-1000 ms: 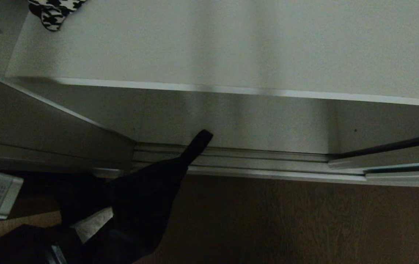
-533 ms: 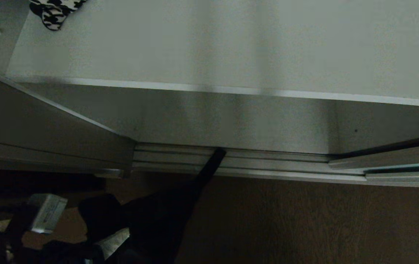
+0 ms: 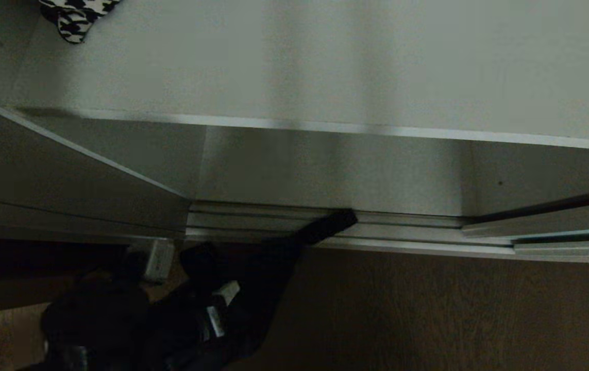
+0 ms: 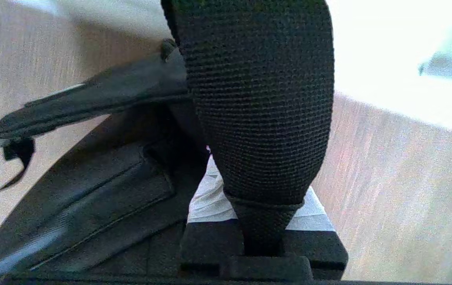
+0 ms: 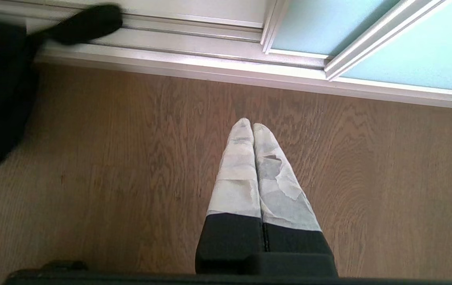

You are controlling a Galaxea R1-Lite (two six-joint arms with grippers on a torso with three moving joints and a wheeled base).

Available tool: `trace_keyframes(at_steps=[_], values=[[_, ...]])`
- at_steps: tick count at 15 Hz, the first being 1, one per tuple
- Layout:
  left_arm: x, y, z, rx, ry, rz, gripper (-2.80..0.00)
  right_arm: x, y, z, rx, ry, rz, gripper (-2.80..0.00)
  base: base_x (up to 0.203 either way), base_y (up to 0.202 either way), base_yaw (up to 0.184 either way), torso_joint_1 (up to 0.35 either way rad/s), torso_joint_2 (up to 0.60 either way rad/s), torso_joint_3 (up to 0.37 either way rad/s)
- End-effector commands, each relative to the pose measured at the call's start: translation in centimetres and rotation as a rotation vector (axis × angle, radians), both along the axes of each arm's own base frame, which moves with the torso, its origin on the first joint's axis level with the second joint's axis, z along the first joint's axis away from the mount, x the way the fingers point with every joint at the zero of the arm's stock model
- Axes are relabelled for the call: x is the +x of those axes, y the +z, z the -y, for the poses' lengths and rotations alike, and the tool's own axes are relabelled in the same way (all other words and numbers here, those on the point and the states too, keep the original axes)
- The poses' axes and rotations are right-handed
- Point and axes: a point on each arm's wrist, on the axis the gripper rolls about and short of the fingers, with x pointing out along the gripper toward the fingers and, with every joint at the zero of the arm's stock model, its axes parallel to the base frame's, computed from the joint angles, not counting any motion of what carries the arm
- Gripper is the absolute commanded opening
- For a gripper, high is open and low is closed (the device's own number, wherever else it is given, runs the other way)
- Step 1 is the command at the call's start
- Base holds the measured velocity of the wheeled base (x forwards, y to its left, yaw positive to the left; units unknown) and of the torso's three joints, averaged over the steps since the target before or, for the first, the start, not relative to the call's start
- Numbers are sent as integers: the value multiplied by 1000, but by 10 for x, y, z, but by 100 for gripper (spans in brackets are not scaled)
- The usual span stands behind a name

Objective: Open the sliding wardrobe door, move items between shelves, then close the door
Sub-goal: Place the bag on the lower shelf

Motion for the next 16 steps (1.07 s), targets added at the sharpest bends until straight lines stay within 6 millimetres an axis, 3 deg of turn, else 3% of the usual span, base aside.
trace_keyframes(at_steps=[1,4,7,12,16], values=[[19,3,23,-55,63,11,-280,0,0,0,0,0,2,-280,0,0,0,0,0,0],[29,8,34,-110,130,30,-280,0,0,0,0,0,2,-280,0,0,0,0,0,0],[35,-3,41,-87,132,2,-280,0,0,0,0,0,2,-280,0,0,0,0,0,0],[57,12,64,-147,134,44,-280,0,0,0,-1,0,2,-280,0,0,0,0,0,0],[96,-1,72,-166,212,33,-280,0,0,0,0,0,2,-280,0,0,0,0,0,0]])
